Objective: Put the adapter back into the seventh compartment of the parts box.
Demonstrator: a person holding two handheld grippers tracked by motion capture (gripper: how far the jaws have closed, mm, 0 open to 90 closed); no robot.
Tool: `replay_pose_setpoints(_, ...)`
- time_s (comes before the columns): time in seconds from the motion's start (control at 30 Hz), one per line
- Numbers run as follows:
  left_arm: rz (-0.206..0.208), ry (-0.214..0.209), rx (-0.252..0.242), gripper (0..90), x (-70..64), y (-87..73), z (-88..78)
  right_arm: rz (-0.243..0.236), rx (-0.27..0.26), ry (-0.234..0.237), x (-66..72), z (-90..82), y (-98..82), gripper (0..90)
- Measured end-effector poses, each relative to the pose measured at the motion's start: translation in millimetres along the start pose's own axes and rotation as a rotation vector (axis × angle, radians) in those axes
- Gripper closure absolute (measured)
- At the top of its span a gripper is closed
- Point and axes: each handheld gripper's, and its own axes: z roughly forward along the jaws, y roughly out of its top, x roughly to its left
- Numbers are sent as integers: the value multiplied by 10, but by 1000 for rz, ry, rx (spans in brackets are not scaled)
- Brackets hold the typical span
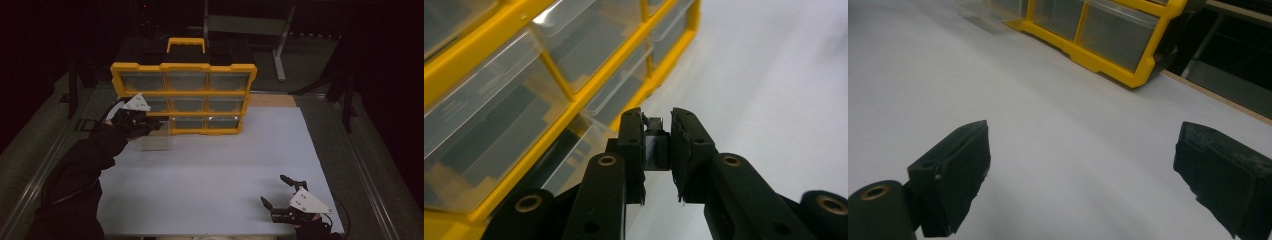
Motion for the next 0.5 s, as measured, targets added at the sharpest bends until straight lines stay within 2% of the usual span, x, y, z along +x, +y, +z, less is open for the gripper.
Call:
replay_pose_setpoints(0.17, -39, 27, -15, 767, 42, -36, 27, 0, 0, 1, 1, 0, 1, 82)
replay_pose_setpoints(0.2, -56, 54, -22, 767, 60, -63, 48, 0, 0, 0, 1, 0, 0, 83)
replay_pose_setpoints(0.5, -128, 97, -75, 767, 114, -213, 169, -1, 1, 1, 0, 0, -1, 83)
